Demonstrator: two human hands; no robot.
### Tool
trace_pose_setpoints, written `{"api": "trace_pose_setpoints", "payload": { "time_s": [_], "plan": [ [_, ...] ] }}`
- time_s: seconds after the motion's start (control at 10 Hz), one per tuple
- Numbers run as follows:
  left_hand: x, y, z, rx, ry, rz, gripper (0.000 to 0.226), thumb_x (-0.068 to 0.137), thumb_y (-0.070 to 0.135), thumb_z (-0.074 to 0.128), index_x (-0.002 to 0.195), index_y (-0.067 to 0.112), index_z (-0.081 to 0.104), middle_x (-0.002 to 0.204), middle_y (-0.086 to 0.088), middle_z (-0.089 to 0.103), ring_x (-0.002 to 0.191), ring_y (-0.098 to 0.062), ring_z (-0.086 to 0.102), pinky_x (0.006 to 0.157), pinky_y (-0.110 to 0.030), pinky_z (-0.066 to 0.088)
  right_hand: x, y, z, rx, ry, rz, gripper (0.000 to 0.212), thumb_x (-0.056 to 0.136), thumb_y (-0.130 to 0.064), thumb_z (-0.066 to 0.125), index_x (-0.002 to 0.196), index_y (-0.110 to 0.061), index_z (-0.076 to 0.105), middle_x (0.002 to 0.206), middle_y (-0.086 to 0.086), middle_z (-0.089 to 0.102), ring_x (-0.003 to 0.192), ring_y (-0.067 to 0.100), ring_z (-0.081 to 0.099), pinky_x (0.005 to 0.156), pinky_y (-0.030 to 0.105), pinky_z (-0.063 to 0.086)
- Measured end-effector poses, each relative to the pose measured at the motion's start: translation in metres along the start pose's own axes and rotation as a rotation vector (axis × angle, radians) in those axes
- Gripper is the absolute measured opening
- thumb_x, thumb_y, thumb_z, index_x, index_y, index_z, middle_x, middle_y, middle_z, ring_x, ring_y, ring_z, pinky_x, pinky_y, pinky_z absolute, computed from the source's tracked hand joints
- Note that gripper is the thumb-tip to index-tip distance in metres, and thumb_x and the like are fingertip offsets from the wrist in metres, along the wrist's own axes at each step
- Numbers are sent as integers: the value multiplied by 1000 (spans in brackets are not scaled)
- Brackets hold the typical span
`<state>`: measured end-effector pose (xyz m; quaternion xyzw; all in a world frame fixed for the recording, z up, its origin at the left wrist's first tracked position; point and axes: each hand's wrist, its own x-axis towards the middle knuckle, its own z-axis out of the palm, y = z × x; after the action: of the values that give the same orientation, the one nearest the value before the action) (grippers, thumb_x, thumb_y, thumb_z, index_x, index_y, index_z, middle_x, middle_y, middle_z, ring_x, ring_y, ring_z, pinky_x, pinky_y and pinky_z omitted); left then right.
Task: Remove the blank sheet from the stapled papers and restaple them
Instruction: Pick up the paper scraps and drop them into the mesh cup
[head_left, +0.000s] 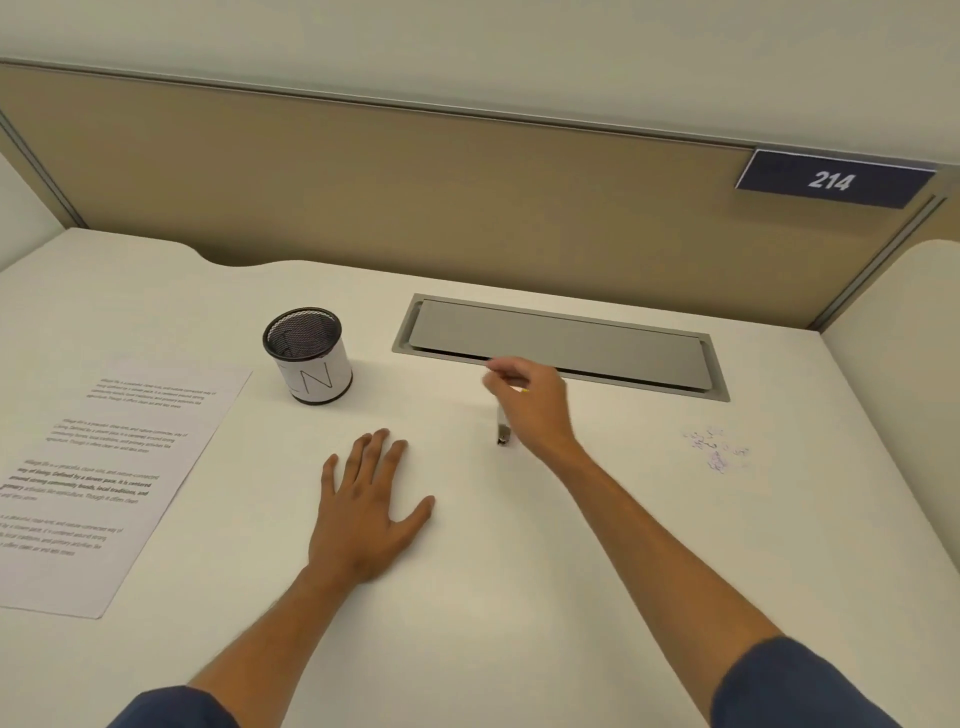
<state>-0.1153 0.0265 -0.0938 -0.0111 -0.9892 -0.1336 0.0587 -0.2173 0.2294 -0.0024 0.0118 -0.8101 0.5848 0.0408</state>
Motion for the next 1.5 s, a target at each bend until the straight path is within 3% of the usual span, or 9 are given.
{"api": "trace_pose_setpoints", "payload": {
  "time_s": [0.1,0.2,0.3,0.4,0.5,0.9,1.0,1.2,1.5],
  "plan": [
    [-1,-1,1,3,9,3,79,84,71,27,149,26,31,161,4,21,149,-16,13,119,-47,6,-14,30,-45,-108,109,40,16,86,-17,66,101,-14,72,93,-7,70,89,4,66,80,19,48],
    [0,-1,1,13,13,5,79,83,71,26,148,26,32,160,4,22,149,-15,13,119,-47,7,-31,74,-102,-493,176,64,31,90,-28,63,118,-14,64,119,1,64,112,17,58,93,28,42],
    [0,0,1,12,13,5,79,83,71,26,148,26,32,160,5,22,149,-15,12,119,-46,7,-39,98,-126,-818,133,87,46,93,-44,54,131,-17,54,141,4,46,133,21,39,105,39,31],
    [0,1,1,10,9,4,80,83,72,26,149,27,31,160,5,21,149,-14,11,119,-46,6,-41,115,-140,-1091,65,68,64,92,-66,34,145,-31,37,160,2,11,148,21,6,115,50,10],
    [0,1,0,7,7,5,80,83,72,25,149,27,30,160,5,21,149,-14,11,119,-46,6,-35,118,-142,-1139,27,86,72,88,-75,22,149,-37,26,162,-1,-3,149,19,-6,116,53,-3],
    [1,2,-1,-4,10,9,79,83,71,27,148,27,32,160,5,23,148,-15,13,119,-47,8,-31,123,-162,-1163,200,308,100,80,-84,9,151,-16,25,162,3,4,149,21,-1,115,56,-9],
    [0,2,-1,-5,19,16,78,83,71,29,147,27,32,159,5,24,148,-15,14,118,-47,9,-38,123,-181,-1134,194,224,94,85,-78,19,148,-9,32,161,3,14,149,18,8,116,53,-6],
    [0,2,0,-6,19,16,77,83,70,29,147,27,32,159,4,25,148,-15,15,118,-46,9,-46,132,-219,-834,231,330,101,81,-75,24,152,-4,14,159,10,19,148,21,15,121,45,8],
    [1,2,0,7,20,13,78,82,70,29,146,26,34,158,4,26,147,-16,17,117,-47,11,-57,115,-203,-690,20,269,86,90,-63,42,154,-16,8,161,-5,11,149,13,7,119,31,2]
  ]
}}
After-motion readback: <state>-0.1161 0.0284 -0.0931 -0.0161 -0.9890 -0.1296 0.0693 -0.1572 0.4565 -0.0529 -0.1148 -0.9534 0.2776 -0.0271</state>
